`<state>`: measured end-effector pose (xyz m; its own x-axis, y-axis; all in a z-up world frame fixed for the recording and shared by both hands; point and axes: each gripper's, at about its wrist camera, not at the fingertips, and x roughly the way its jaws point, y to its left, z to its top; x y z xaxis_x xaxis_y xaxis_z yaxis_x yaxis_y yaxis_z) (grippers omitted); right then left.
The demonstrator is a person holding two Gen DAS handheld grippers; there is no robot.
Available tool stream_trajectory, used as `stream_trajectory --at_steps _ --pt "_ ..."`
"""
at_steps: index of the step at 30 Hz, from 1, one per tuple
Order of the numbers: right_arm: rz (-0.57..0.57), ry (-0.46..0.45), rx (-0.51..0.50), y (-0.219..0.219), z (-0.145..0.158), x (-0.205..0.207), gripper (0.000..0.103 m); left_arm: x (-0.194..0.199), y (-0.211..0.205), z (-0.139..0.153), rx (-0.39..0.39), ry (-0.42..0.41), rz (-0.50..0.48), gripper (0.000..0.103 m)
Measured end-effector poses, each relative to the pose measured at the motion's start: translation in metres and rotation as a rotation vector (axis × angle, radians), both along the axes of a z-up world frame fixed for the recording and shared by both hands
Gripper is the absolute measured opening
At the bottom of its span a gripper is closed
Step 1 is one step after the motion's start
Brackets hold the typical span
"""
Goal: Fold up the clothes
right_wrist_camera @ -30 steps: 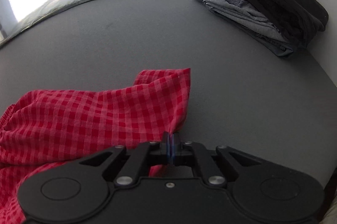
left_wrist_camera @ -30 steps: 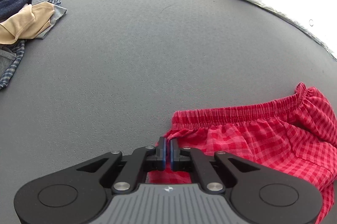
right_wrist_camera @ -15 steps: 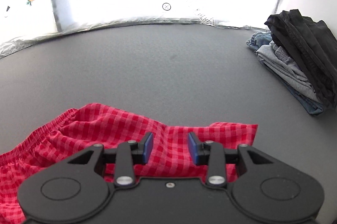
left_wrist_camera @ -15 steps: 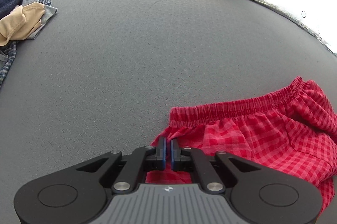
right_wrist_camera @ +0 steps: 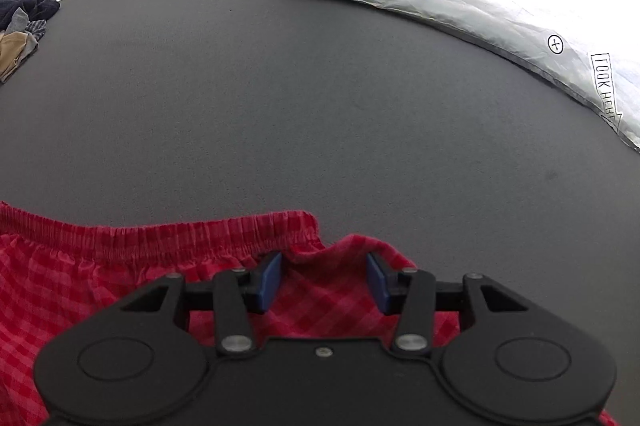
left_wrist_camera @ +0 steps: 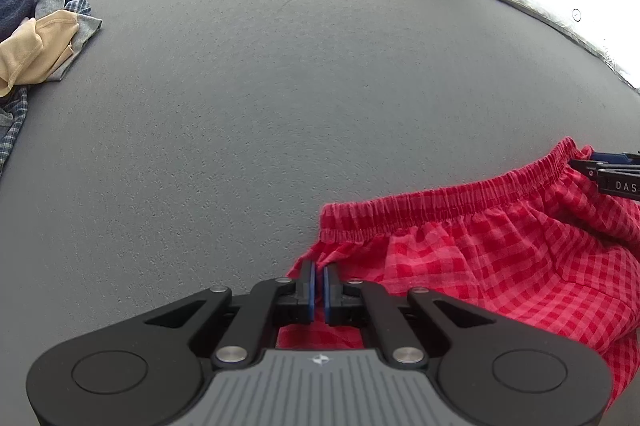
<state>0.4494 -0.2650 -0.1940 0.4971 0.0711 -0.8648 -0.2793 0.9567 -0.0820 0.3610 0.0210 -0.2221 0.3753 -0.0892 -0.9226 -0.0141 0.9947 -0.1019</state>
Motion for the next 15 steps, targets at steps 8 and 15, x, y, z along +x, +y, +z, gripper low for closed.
stream_trajectory --at_steps 8,15 --pt "-0.11 0.023 0.127 -0.016 -0.003 0.01 0.003 0.022 -0.001 0.002 0.0 -0.007 0.045 0.001" --pt "-0.176 -0.052 0.165 -0.016 0.001 0.054 0.001 0.084 0.013 0.009 0.02 -0.076 0.057 0.001"
